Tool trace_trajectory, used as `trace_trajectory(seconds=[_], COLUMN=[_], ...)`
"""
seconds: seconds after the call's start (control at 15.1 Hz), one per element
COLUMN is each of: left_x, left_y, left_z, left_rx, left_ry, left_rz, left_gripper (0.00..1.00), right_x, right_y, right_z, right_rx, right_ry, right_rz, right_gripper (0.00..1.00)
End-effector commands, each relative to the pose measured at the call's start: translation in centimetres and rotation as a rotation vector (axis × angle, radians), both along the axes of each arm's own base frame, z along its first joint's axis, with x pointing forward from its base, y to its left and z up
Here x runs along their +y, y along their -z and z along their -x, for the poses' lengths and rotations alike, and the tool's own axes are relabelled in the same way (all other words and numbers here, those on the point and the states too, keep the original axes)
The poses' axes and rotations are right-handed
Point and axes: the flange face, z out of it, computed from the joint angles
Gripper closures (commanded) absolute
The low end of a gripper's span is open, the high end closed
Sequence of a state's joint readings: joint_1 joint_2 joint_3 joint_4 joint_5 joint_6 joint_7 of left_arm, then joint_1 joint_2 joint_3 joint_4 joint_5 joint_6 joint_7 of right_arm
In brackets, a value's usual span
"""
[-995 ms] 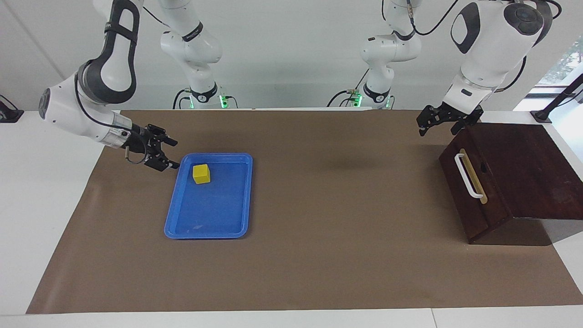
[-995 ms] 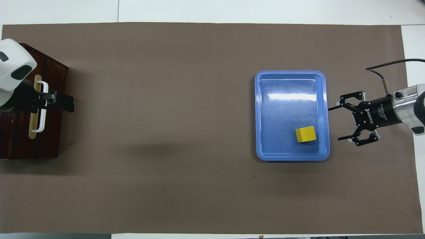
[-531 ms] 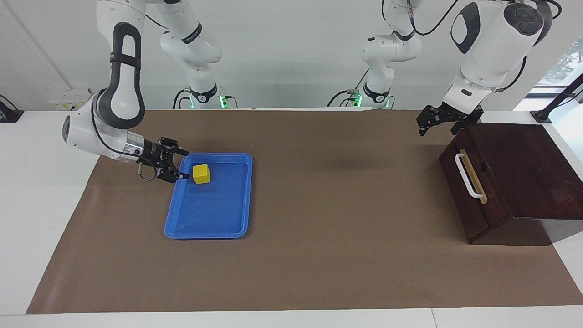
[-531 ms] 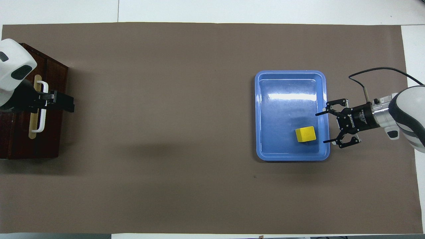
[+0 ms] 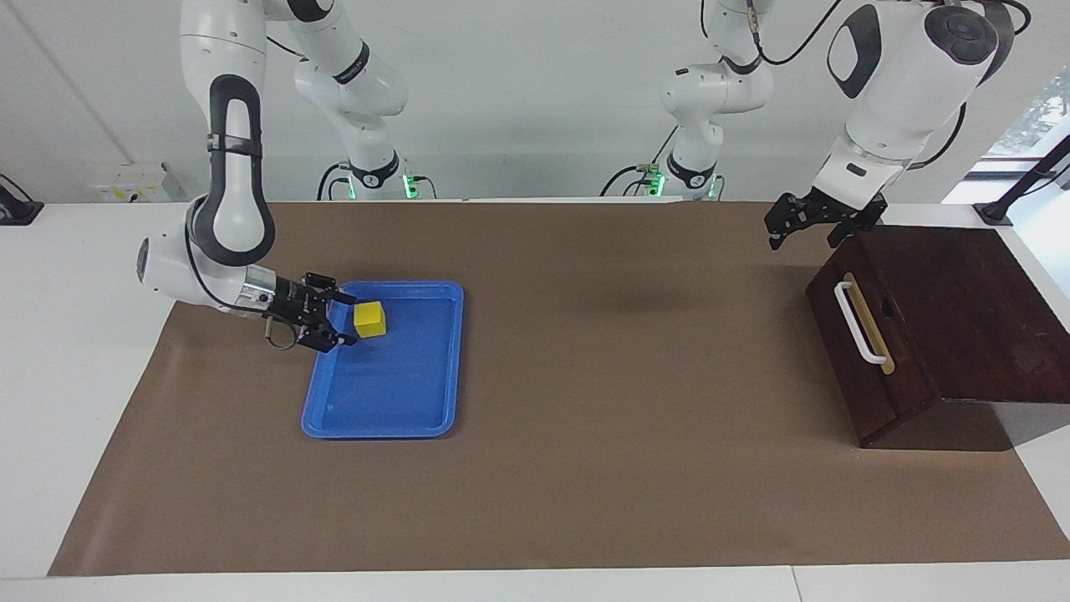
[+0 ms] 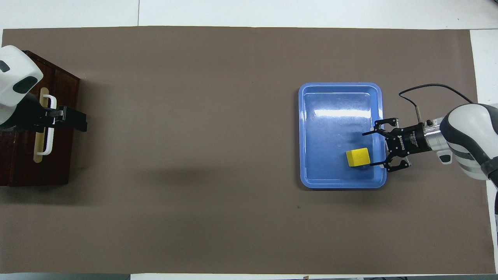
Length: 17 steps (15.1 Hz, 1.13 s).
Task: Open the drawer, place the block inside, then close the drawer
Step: 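Reach the open right gripper over the yellow block in the tray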
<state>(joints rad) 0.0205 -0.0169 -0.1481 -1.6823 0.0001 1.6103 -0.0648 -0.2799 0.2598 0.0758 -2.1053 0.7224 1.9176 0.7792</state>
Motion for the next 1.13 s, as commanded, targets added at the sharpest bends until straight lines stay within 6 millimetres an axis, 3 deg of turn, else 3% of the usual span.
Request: trace_trajectory(seconds=[0.0, 0.4, 0.8, 0.86, 0.93, 1.06], left_x=[0.1, 0.1, -1.3, -2.4, -3.6, -3.3], left_y=[-0.5, -0.4, -0.8, -0.8, -0.3, 1.2], left_z=[0.2, 0.4, 1.3, 1.4, 1.3, 0.9], left_rx=[0.003, 0.018, 0.038, 0.026, 0.002, -0.048], left_ry=[0.001, -0.001, 0.025, 0.033, 0.017, 0.024], left_rz=[0.012, 0.009, 0.003, 0.003, -0.002, -0.063], left_gripper=[0.00, 0.00, 0.00, 0.00, 0.00, 0.00], right_x=[0.4, 1.7, 1.2, 1.3, 1.2, 1.2], right_y=[0.4, 0.5, 1.2, 1.2, 1.2, 1.2], right_z=[0.1, 0.1, 1.1, 1.1, 1.1, 1.1], right_rx=[-0.027, -0.033, -0.027, -0.026, -0.029, -0.029], right_ry=[0.003, -0.032, -0.037, -0.039, -0.039, -0.039], right_rz=[-0.009, -0.012, -0.019, -0.019, -0.019, -0.019], right_gripper=[0.00, 0.00, 0.00, 0.00, 0.00, 0.00])
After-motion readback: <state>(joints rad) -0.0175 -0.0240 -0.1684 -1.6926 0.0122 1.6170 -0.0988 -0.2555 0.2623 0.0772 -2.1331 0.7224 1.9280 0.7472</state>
